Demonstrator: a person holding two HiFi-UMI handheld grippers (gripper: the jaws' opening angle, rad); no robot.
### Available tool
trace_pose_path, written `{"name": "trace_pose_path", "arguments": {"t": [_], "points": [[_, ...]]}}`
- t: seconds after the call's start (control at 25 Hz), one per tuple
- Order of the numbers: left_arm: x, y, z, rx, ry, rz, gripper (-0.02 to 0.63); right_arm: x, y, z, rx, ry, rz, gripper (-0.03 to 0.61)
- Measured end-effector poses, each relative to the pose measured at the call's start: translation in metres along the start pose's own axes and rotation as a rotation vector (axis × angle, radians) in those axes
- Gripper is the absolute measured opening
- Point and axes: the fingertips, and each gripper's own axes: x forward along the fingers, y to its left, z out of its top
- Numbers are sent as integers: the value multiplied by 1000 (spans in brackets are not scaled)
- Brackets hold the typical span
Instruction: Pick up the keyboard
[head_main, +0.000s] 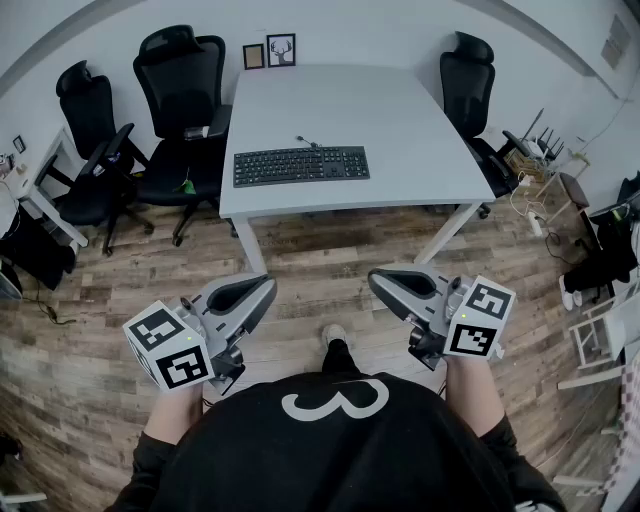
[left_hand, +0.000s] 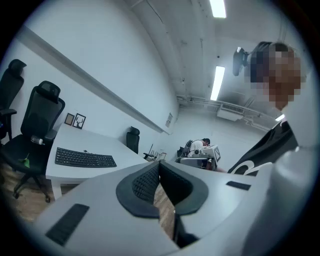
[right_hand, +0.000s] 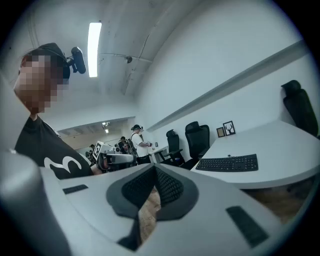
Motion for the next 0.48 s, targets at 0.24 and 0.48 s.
{"name": "trace_pose_path", "arguments": {"t": [0.24,0.48], "points": [[-2,2,5,8,-14,-5,14,1,-1,1,6,-1,-3,8],[5,15,6,-3,-13,10,14,7,-17,4,38,-11,8,8]]}}
